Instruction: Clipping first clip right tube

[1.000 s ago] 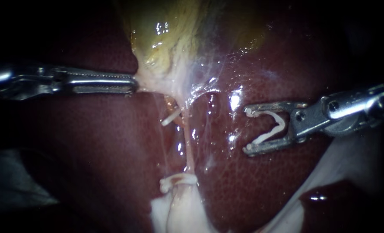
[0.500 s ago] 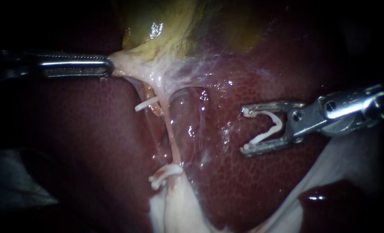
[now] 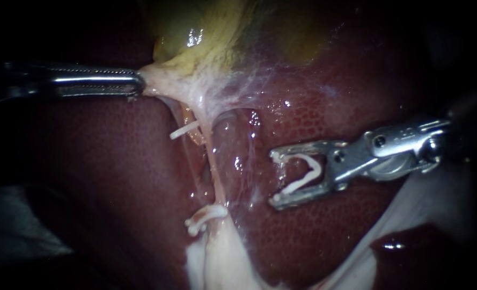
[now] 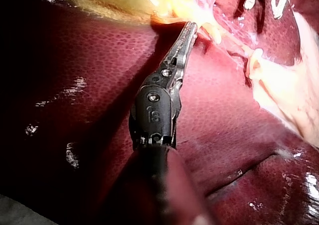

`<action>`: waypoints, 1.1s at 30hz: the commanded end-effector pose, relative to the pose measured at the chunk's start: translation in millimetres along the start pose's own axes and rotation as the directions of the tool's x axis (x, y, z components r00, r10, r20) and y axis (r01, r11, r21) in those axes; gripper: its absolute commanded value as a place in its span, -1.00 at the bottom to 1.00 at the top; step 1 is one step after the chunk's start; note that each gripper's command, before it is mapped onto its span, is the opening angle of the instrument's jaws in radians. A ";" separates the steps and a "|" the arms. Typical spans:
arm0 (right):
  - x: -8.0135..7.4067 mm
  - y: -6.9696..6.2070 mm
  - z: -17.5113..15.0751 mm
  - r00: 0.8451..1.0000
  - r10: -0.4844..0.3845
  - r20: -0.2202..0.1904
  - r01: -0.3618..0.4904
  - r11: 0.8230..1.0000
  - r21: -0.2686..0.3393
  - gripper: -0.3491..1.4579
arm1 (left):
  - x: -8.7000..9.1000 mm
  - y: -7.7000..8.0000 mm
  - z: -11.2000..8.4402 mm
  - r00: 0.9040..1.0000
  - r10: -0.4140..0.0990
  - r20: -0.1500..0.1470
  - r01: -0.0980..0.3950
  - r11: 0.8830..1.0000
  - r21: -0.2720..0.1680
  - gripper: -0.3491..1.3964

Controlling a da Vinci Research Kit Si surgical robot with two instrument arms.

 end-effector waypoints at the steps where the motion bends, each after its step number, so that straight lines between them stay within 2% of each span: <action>1: 0.0 0.1 0.5 1.000 0.015 -0.005 -0.015 1.000 0.002 -0.08 | 0.0 0.0 0.1 1.000 -0.001 0.001 0.001 1.000 0.000 -1.00; 8: -0.6 1.5 3.9 0.995 0.091 -0.029 -0.091 0.996 -0.002 -0.08 | 0.4 0.1 0.1 1.000 0.003 -0.003 -0.003 1.000 0.001 -1.00; 14: -2.5 2.2 7.2 0.990 0.134 -0.041 -0.132 0.990 0.039 -0.07 | 0.5 0.3 0.2 1.000 0.002 -0.003 -0.002 1.000 0.002 -1.00; 18: -3.3 2.6 9.1 0.979 0.182 -0.090 -0.174 0.981 0.090 -0.07 | 0.5 0.4 0.3 1.000 0.008 -0.003 -0.008 1.000 0.003 -1.00; 25: -3.0 2.7 10.1 0.957 0.242 -0.161 -0.211 0.960 0.184 -0.07 | 0.6 0.4 0.3 1.000 0.008 -0.003 -0.008 1.000 0.003 -1.00; 33: -2.5 2.4 10.7 0.934 0.284 -0.215 -0.234 0.944 0.231 -0.06 | 0.6 0.4 0.5 1.000 0.007 -0.003 -0.007 1.000 0.004 -1.00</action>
